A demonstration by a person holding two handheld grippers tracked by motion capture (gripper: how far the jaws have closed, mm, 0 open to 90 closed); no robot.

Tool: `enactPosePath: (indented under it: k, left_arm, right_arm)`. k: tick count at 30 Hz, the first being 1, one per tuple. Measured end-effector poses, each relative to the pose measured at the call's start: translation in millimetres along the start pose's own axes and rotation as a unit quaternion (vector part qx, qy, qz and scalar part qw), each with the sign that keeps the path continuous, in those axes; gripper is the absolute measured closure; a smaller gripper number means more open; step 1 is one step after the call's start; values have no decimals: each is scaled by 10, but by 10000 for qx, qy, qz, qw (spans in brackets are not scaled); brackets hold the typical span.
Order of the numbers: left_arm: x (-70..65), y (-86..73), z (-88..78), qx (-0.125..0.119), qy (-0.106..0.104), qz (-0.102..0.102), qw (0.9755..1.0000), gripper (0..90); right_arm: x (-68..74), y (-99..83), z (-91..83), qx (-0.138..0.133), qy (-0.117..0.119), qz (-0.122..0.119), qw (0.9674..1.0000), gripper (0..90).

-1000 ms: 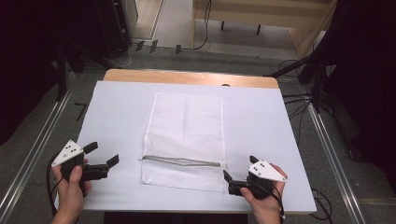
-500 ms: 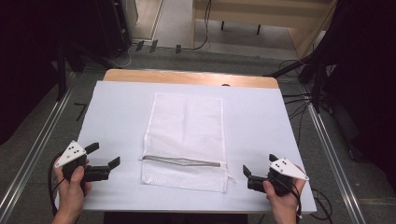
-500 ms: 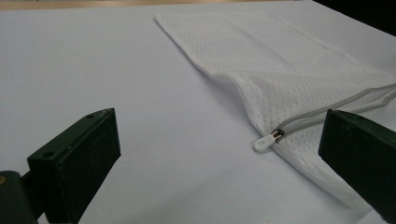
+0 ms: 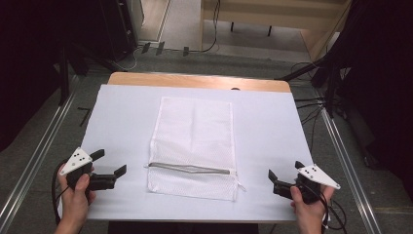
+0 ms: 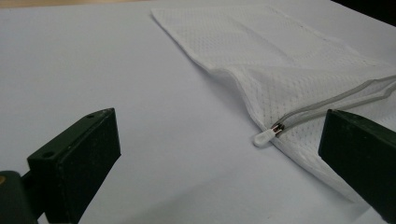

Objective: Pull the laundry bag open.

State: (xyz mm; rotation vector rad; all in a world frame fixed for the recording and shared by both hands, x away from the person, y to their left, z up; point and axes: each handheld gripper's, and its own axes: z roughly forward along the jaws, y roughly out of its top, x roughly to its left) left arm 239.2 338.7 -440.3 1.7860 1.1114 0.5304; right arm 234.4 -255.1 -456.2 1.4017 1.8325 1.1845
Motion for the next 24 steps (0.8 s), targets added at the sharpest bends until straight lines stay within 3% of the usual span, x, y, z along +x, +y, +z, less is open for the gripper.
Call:
enactPosePath:
  k: [12,24]
  left_arm:
    - [17,-8,2,21,13,28,10000,0]
    - [31,-15,19,48,48,14,10000,0]
  right_arm:
    - [-236,-65,-24,13,-193,230,9995,34]
    - [-235,-80,1,81,-233,192,9995,44]
